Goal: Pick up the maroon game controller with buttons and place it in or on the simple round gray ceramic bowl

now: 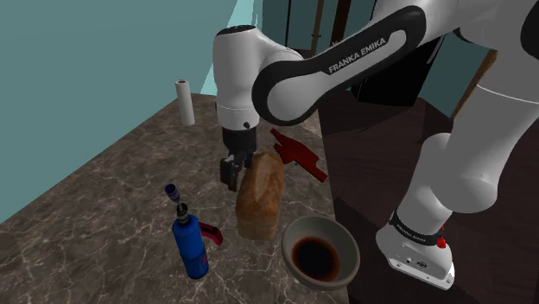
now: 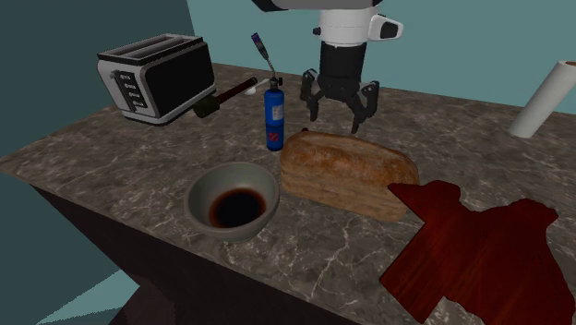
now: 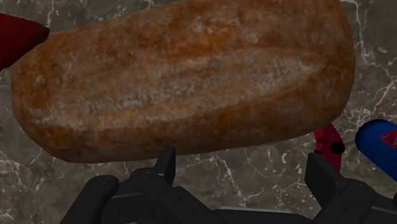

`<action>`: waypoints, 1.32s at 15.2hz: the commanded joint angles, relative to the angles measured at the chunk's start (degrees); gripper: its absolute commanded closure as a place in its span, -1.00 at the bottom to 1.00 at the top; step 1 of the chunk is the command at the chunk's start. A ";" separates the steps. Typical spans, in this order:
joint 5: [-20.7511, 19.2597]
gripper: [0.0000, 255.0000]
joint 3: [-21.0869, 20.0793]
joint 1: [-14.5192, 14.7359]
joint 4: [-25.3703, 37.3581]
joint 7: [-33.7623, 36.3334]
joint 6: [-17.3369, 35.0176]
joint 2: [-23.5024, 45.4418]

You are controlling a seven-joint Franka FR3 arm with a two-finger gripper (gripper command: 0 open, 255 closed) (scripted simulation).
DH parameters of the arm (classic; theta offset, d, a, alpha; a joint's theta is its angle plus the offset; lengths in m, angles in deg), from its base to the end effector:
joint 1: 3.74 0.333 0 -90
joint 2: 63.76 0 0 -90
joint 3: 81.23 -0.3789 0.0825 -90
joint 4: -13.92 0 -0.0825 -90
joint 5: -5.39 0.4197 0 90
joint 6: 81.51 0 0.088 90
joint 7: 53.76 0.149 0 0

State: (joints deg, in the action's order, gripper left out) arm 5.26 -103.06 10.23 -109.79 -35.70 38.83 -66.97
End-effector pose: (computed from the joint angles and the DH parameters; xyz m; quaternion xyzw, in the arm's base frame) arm 0.4474 0.3244 0.4225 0.9879 0.1544 0.0021 0.0117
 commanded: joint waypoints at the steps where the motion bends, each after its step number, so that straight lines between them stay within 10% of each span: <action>1: -2.23 -1.00 -1.31 0.95 2.63 2.08 1.43 4.25; 10: -12.62 -1.00 -3.21 7.39 15.30 9.56 3.76 21.23; 20: -14.68 -1.00 -2.23 7.89 13.47 10.87 8.44 24.42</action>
State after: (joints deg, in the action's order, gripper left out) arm -9.37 -105.32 18.12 -96.29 -24.85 47.15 -42.63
